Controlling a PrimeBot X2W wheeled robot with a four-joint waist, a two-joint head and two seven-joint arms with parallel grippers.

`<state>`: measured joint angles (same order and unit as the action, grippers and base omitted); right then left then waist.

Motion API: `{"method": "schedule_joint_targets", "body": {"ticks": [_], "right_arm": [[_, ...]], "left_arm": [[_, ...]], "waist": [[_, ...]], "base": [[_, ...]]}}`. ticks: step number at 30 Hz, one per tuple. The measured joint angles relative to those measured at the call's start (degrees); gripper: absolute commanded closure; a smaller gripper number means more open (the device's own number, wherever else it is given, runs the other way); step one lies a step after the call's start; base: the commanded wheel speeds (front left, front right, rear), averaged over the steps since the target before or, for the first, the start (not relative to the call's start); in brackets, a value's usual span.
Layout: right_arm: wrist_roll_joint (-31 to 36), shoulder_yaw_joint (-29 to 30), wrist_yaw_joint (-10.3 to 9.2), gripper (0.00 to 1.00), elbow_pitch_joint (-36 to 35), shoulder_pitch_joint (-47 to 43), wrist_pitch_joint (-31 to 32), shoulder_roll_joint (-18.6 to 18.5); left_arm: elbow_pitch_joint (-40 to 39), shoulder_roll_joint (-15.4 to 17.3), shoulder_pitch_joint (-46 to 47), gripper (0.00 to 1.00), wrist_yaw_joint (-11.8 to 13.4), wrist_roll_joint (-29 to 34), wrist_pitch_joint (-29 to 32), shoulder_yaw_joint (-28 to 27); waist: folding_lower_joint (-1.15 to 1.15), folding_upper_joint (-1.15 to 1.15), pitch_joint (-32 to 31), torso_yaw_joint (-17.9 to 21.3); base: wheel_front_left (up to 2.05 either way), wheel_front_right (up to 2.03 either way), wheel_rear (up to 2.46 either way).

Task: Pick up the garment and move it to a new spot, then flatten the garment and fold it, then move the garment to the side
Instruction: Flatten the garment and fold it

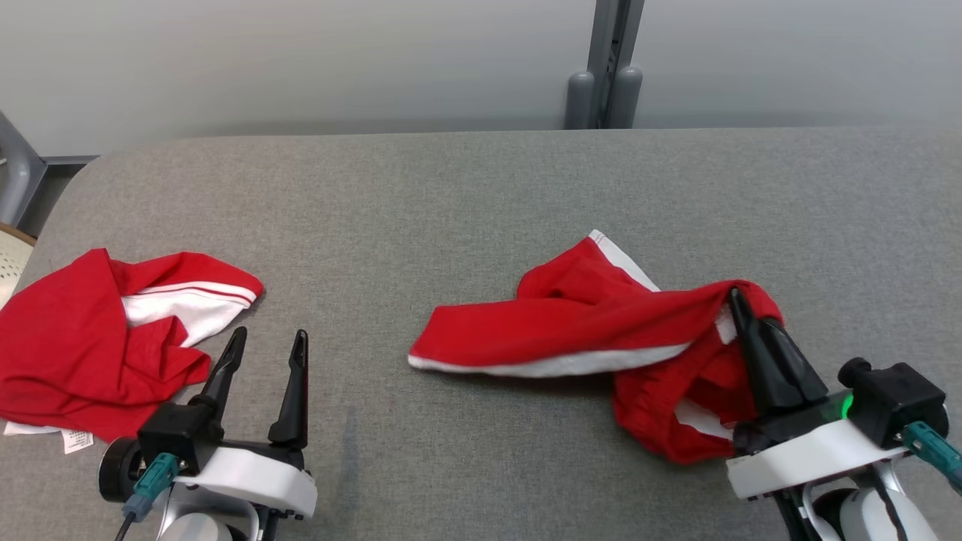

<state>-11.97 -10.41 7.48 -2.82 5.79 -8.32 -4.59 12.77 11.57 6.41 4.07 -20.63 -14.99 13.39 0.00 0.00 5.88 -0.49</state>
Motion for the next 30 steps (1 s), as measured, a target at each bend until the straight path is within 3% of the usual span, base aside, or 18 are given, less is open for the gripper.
{"method": "schedule_joint_targets", "body": {"ticks": [5, 17, 18, 19, 20, 21, 30], "right_arm": [[-1.41, 6.44, 0.00, 1.00, 9.21, 0.93, -0.80, -0.44], [-7.01, 7.38, 0.00, 1.00, 29.62, 13.51, -3.90, -3.41], [-7.33, 7.08, 0.00, 0.89, 31.20, 14.16, -4.22, -3.54], [-7.83, 6.65, 0.00, 0.56, 32.55, 14.68, -4.39, -3.64], [-8.47, 6.14, 0.00, 0.07, 33.55, 15.00, -4.81, -3.64], [-8.88, 5.64, 0.00, 0.00, 34.32, 15.21, -5.00, -3.65], [-13.15, 2.72, 0.00, 0.00, 35.75, 12.82, -6.42, -4.22]], "left_arm": [[-0.01, -0.16, 1.17, 0.00, -0.47, 0.41, -0.01, 0.65], [-0.57, -1.30, 4.39, 0.00, -1.02, 1.26, -0.01, 1.35], [-0.60, -1.40, 4.59, 0.00, -1.07, 1.40, -0.01, 1.33], [-0.57, -1.49, 4.61, 0.00, -1.08, 1.40, -0.01, 1.26], [-0.58, -1.58, 4.61, 0.00, -1.09, 1.46, -0.01, 1.20], [-0.58, -1.65, 4.61, 0.00, -1.20, 1.47, -0.01, 1.13], [-0.38, -2.07, 4.53, 0.00, -1.54, 2.37, -0.01, 0.14]], "waist": [[0.00, 0.00, 1.14, -0.69], [0.00, 0.00, 6.06, -2.95], [0.00, 0.00, 6.40, -3.06], [0.00, 0.00, 6.64, -3.16], [0.00, 0.00, 6.83, -3.16], [0.00, 0.00, 6.95, -3.08], [0.00, 0.00, 6.55, -1.21]], "base": [[0.00, 0.00, 0.00], [0.00, 0.00, 0.00], [0.00, 0.00, 0.00], [0.00, 0.00, 0.00], [0.00, 0.00, 0.00], [0.00, 0.00, 0.00], [0.00, 0.00, 0.00]]}}
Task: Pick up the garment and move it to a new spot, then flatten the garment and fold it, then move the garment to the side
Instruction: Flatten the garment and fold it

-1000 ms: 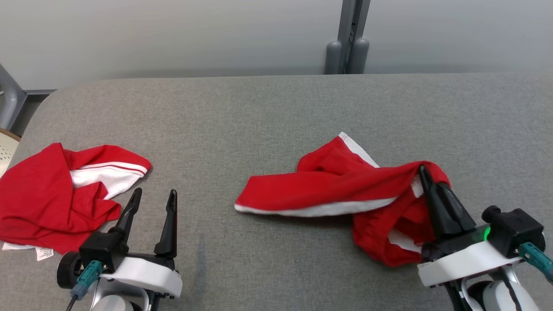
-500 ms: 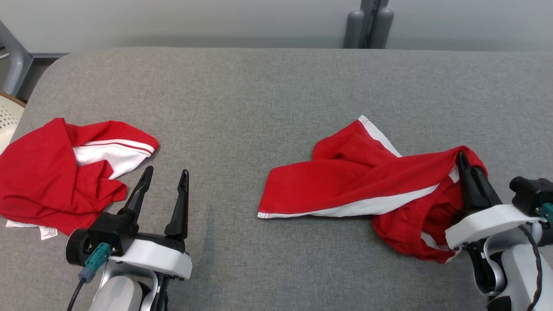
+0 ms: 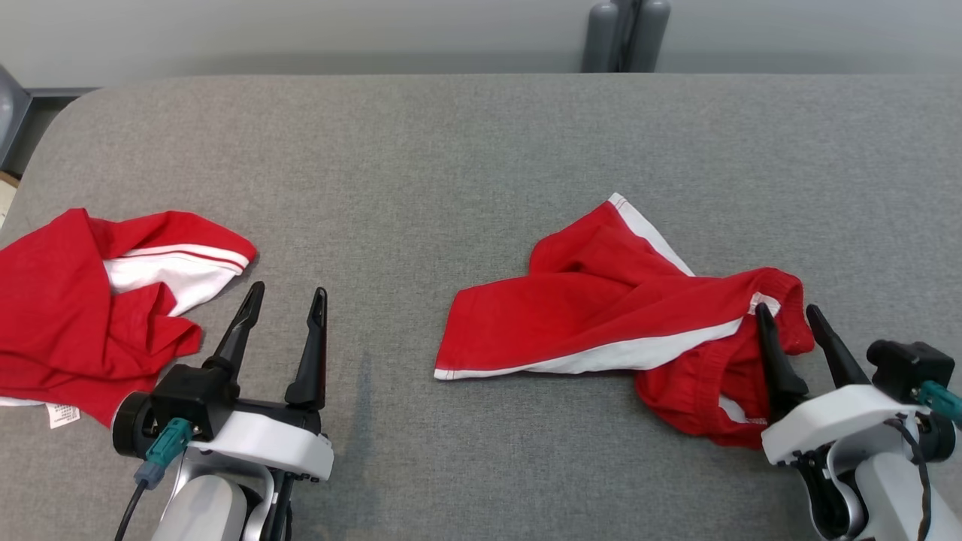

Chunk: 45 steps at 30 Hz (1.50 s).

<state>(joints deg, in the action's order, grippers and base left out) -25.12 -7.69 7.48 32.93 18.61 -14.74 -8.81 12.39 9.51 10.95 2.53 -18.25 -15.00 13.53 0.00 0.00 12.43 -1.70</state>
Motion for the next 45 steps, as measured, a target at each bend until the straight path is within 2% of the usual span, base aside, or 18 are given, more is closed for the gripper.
{"method": "schedule_joint_targets", "body": {"ticks": [7, 13, 20, 28, 38, 41, 45], "right_arm": [[-0.09, 0.98, 0.00, 0.00, -5.95, -5.34, -0.16, -0.19], [5.68, 4.42, 0.00, 0.00, -15.56, -8.44, -0.22, 1.12], [11.11, 4.42, 0.00, 0.00, -22.50, -11.98, 0.68, 2.64], [12.63, 4.95, 0.00, 0.00, -26.17, -16.29, 2.89, 3.81], [13.02, 5.58, 0.00, 0.00, -27.44, -16.89, 3.90, 4.49], [13.01, 5.55, 0.00, 0.00, -27.74, -16.89, 3.96, 4.69], [12.99, 4.98, 0.00, 0.00, -27.83, -16.71, 3.98, 4.83]], "left_arm": [[0.19, -0.07, -1.33, 0.00, -0.03, 0.33, 0.00, -0.69], [-0.38, 0.05, -3.28, 0.00, 0.52, 0.64, 0.00, -1.66], [-0.64, 0.36, -5.95, 0.00, 0.91, 1.27, -0.09, -1.51], [-0.68, 0.20, -8.78, 0.00, 1.66, 1.59, -0.09, -1.02], [-0.67, 0.23, -8.96, 0.00, 1.55, 1.57, 0.37, 0.43], [-0.76, 0.52, -7.51, 0.00, 0.57, 2.61, 0.65, 2.05], [0.59, 0.46, -4.10, 0.00, -2.77, 3.54, 3.34, 5.84]], "waist": [[0.00, 0.00, -1.87, 1.26], [0.00, 0.00, -3.92, 1.93], [0.00, 0.00, -6.78, 1.89], [0.00, 0.00, -9.05, 1.94], [0.00, 0.00, -9.10, 1.77], [0.00, 0.00, -8.68, 1.71], [0.00, 0.00, -7.73, 1.82]], "base": [[0.00, 0.00, 0.00], [0.00, 0.00, 0.00], [0.00, 0.00, 0.00], [0.00, 0.00, 0.00], [0.00, 0.00, 0.00], [0.00, 0.00, 0.00], [0.00, 0.00, 0.00]]}}
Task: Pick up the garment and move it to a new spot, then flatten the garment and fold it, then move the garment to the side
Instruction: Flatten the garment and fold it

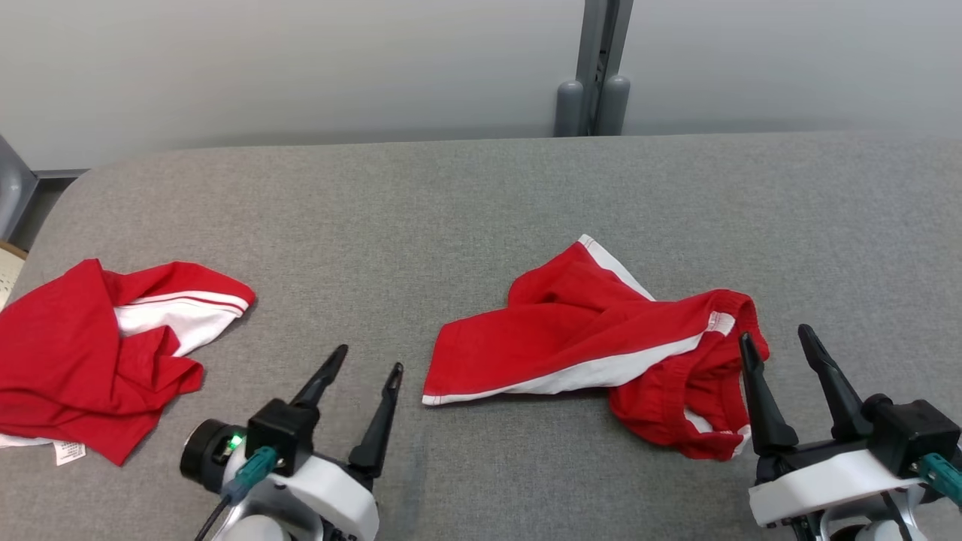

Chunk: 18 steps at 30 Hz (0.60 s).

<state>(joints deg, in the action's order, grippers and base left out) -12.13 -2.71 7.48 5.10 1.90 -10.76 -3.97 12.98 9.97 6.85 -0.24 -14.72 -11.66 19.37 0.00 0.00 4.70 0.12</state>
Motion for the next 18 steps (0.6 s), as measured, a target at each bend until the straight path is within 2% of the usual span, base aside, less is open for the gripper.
{"method": "schedule_joint_targets", "body": {"ticks": [4, 8, 15, 16, 17, 18], "right_arm": [[-0.48, -1.08, 0.00, 0.00, 0.23, 0.94, 0.00, 0.19], [-0.91, -1.60, 0.00, 0.00, 0.93, 1.71, -0.41, 0.32], [-1.15, -2.15, 0.00, 0.00, 2.15, 2.82, -1.37, 0.58], [-1.35, -2.24, 0.00, 0.00, 2.64, 2.93, -1.60, 0.60], [-1.45, -2.32, 0.00, 0.00, 2.78, 2.93, -1.66, 0.63], [-1.47, -2.36, 0.00, 0.00, 2.81, 2.94, -1.80, 0.66]], "left_arm": [[4.07, 0.03, 3.03, 0.00, -3.26, 0.89, 3.68, 3.88], [9.22, -0.04, 5.60, 0.00, -5.33, 1.53, 6.34, 7.48], [17.30, 0.40, 10.38, 0.00, -6.32, 1.59, 7.53, 9.96], [18.98, 0.42, 11.34, 0.28, -6.51, 1.44, 7.12, 10.46], [19.38, 0.41, 11.61, 1.00, -6.60, 1.15, 6.55, 10.63], [19.76, 0.42, 11.99, 1.00, -6.73, 0.97, 6.32, 10.79]], "waist": [[0.00, 0.00, 1.20, 1.05], [0.00, 0.00, 2.61, 2.67], [0.00, 0.00, 4.93, 5.75], [0.00, 0.00, 5.28, 6.44], [0.00, 0.00, 5.39, 6.70], [0.00, 0.00, 5.51, 6.90]], "base": [[0.00, 0.00, 0.00], [0.00, 0.00, 0.00], [0.00, 0.00, 0.00], [0.00, 0.00, 0.00], [0.00, 0.00, 0.00], [0.00, 0.00, 0.00]]}}
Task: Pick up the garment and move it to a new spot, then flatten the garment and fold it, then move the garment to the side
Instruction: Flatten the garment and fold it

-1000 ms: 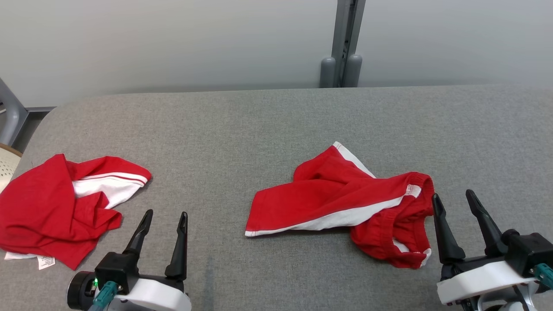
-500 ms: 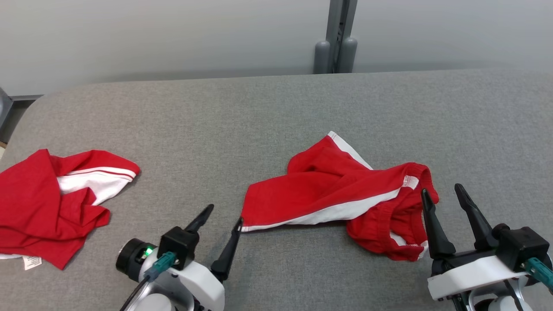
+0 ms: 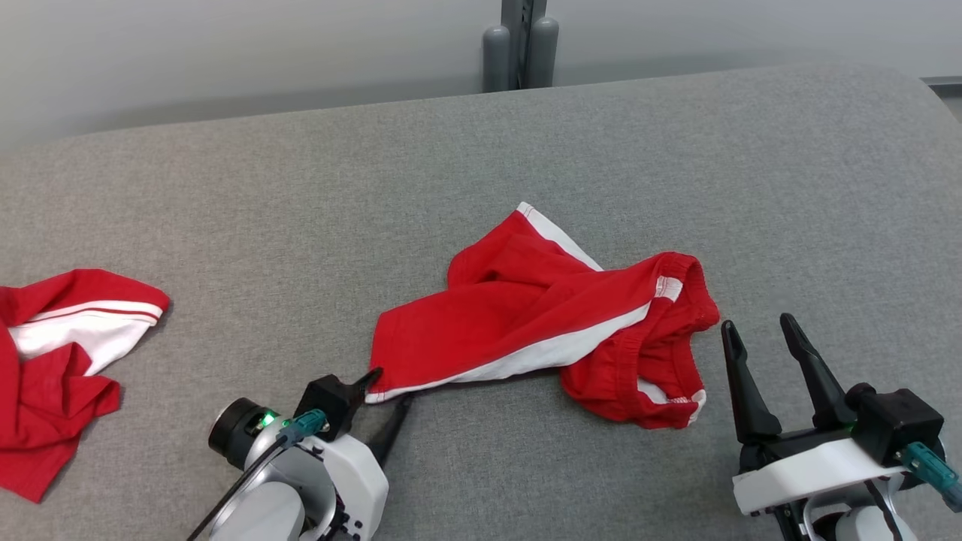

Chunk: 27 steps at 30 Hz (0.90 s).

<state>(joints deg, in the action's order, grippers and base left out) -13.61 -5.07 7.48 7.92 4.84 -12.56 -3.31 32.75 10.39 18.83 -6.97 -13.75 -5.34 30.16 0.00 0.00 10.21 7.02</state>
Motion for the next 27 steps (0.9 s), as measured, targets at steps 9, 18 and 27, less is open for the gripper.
{"method": "schedule_joint_targets", "body": {"ticks": [9, 18, 27], "right_arm": [[-0.09, 1.07, 0.00, 0.00, 0.41, -0.14, -0.49, 0.13], [-0.19, 1.30, 0.00, 0.00, 0.67, -0.39, -0.51, 0.27], [-0.63, 0.56, 0.00, 0.00, 0.77, 0.15, -0.55, 0.41]], "left_arm": [[-6.39, 1.97, -0.16, 1.00, -0.26, -2.41, 1.19, 2.13], [-26.05, 6.88, -6.67, 1.00, -0.27, -7.10, 11.31, 4.09], [-36.00, 9.34, -8.14, 1.00, 2.34, -9.65, 15.64, 1.02]], "waist": [[0.00, 0.00, 0.12, -0.84], [0.00, 0.00, -0.12, -3.38], [0.00, 0.00, 0.31, -2.99]], "base": [[0.00, 0.00, 0.00], [0.00, 0.00, 0.00], [0.00, 0.00, 0.00]]}}
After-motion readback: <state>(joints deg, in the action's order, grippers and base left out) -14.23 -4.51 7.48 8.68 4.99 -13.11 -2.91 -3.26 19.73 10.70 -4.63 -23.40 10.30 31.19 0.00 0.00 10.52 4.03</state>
